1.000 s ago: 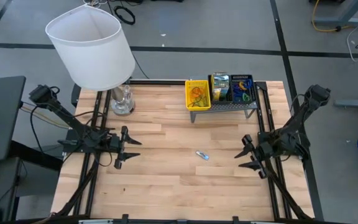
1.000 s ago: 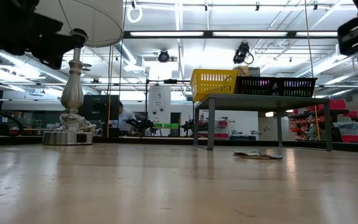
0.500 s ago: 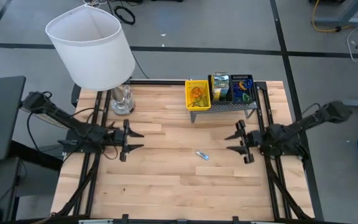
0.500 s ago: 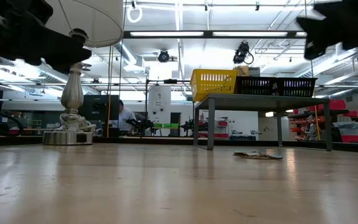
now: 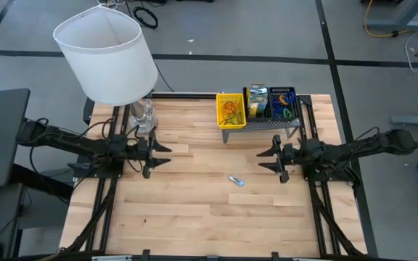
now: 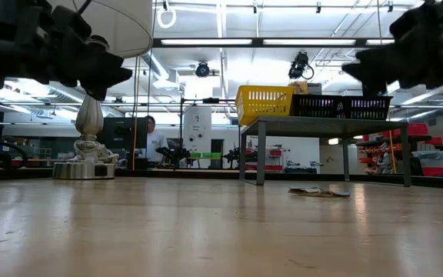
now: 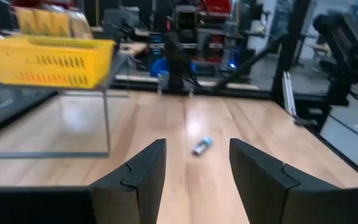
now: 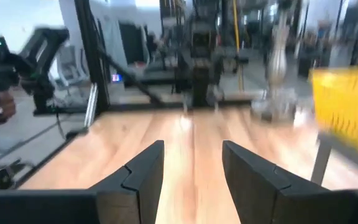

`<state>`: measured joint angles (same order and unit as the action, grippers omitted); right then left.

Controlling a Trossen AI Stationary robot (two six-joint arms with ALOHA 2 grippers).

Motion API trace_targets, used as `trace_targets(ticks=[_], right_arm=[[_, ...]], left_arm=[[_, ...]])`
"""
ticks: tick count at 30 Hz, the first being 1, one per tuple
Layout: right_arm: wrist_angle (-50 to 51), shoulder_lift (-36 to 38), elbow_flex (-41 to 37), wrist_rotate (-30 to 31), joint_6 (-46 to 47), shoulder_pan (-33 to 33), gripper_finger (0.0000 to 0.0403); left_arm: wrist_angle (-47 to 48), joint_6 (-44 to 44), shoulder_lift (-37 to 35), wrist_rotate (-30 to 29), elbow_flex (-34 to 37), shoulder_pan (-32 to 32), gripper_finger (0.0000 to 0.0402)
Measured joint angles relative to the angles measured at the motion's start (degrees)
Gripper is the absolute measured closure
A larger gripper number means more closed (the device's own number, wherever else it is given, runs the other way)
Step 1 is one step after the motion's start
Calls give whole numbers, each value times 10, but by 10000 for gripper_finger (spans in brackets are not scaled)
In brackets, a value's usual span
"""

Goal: Pick & Place Office Desk Supplies
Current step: Return to Home Position

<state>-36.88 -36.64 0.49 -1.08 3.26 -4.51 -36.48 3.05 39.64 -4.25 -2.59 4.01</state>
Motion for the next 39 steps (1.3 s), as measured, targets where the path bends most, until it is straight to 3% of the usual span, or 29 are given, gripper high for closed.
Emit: trace_targets(ticks=[9, 20, 25, 27, 32, 37, 39], right_arm=[[134, 1, 0, 28, 77, -5, 231], [131, 0, 0, -4, 123, -5, 231], [131, -1, 0, 75, 151, -4, 231], [126, 0, 0, 78, 148, -4, 231], [75, 14, 0, -33, 69, -23, 231], [119, 107, 0, -42, 48, -48, 231], [194, 161, 8, -42, 55, -54, 231]], left_arm=[[55, 1, 0, -27, 0, 0, 220], [40, 20, 0, -28, 0, 1, 220], [40, 42, 0, -27, 0, 1, 220], [41, 48, 0, -8, 0, 1, 220], [45, 27, -6, 45, 0, 1, 220], [73, 31, -36, 43, -1, 0, 220], [90, 30, -56, 44, -1, 0, 220]])
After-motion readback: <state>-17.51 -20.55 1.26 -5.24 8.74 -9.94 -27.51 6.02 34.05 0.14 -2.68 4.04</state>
